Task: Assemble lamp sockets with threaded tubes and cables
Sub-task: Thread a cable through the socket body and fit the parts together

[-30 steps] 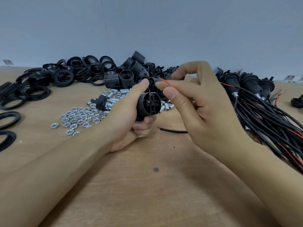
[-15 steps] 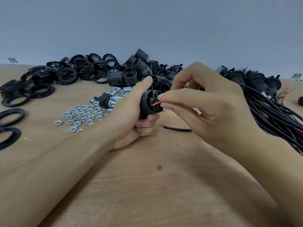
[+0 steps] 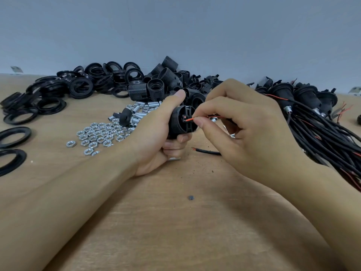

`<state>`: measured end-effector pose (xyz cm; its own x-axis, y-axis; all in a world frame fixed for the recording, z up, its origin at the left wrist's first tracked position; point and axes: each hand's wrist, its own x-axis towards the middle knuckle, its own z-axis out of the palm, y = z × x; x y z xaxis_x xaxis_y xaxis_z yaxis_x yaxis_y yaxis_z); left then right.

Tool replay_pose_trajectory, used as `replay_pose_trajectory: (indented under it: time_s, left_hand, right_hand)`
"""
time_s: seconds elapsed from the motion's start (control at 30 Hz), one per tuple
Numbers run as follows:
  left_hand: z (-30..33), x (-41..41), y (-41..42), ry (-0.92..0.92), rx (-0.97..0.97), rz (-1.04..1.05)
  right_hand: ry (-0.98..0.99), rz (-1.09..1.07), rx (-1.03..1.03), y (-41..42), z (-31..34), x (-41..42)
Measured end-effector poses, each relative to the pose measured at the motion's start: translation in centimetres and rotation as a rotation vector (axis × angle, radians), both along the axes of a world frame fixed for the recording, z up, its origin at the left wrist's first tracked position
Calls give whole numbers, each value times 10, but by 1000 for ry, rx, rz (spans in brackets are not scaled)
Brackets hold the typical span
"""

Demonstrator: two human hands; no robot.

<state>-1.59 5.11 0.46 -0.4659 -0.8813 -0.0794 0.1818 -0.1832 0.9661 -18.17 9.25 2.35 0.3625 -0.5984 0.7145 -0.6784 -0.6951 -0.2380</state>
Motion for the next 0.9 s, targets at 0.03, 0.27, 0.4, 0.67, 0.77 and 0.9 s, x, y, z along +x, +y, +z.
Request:
replay_pose_trajectory:
  time_s: [0.03, 0.27, 0.4, 0.67, 0.77, 0.9]
  left_hand:
    - [0, 0, 0, -1, -2, 2]
    - [-1, -2, 0, -46, -36, 69]
    - [0, 0, -1, -23, -15, 55]
    - [-1, 0, -1, -13, -37, 28]
    - [-2, 1, -2, -23, -39, 30]
    - [-1, -1, 0, -45, -70, 22]
  right_hand:
    - [1, -5, 6, 0, 0, 0]
    - [40, -57, 12, 2, -1, 1]
    - [27, -46, 52, 3, 0, 1]
    - [30, -42, 107, 3, 2, 1]
    - [79, -31, 72, 4, 4, 1]
    - [60, 4, 80, 4, 4, 0]
